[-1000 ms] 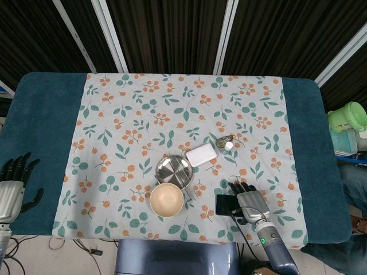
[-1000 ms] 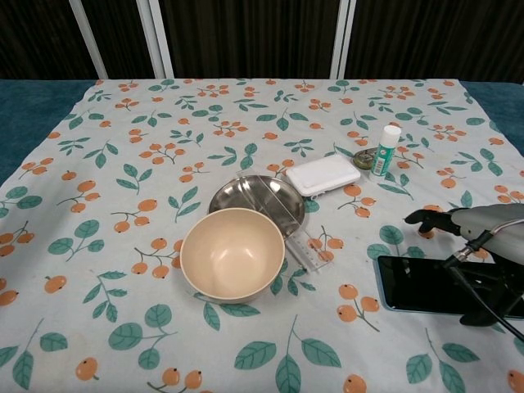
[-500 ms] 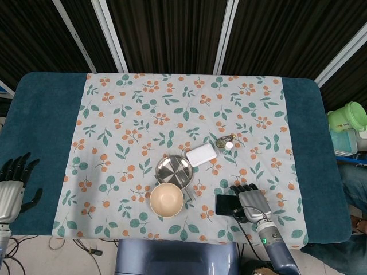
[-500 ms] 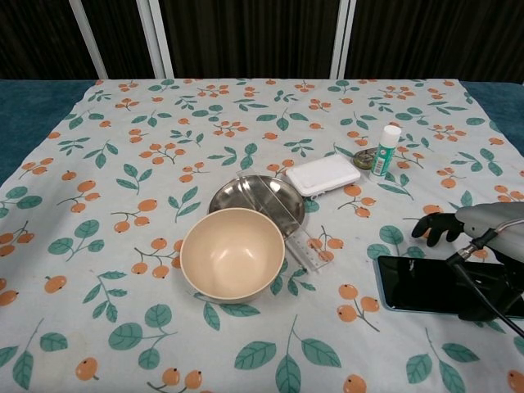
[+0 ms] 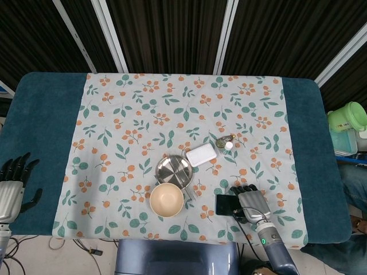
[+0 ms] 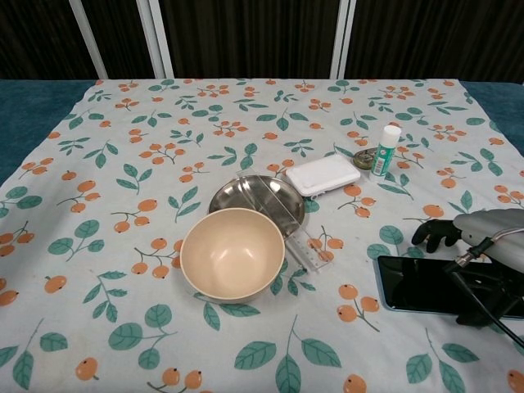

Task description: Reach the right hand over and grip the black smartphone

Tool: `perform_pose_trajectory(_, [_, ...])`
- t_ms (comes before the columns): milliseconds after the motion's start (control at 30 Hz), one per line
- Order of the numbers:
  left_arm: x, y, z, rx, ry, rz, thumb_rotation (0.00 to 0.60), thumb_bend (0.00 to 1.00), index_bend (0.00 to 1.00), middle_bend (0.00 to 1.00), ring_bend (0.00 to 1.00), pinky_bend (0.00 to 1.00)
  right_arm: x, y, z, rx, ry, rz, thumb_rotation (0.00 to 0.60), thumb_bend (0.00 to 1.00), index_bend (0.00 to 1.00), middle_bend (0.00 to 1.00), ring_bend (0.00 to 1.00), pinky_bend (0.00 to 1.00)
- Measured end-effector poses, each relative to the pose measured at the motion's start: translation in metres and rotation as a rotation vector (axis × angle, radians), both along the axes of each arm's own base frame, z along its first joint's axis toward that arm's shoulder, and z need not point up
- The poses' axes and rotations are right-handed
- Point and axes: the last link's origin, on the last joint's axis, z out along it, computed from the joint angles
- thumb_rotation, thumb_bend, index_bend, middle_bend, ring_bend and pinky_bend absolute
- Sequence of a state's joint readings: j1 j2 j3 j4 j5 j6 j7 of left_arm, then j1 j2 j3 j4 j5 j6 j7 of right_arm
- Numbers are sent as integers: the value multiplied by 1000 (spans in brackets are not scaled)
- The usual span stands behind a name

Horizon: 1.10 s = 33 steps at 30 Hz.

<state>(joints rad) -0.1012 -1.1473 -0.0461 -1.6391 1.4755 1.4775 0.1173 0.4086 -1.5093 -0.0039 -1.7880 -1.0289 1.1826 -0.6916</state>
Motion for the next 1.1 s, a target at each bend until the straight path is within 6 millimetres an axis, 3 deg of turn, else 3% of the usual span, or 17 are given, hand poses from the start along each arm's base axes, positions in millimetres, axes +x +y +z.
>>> perform_pose_trajectory(300, [0,0,0,0,-1,2,600,349,117,0,0,0,-3,-1,-6,11,7,-2,600,191,265,314,282,189])
perform_pose_trajectory(567, [0,0,0,-1,-6,5,600,351,117,0,0,0,-1,-2,-5,-2,-22,1,600,323,360,456,420,252])
perform_pose_trajectory(1100, [0,0,0,-2,-8,9,600,356,117,0,0,0,4,-2,4,-16,-75,45,600,344,368,467,444,283])
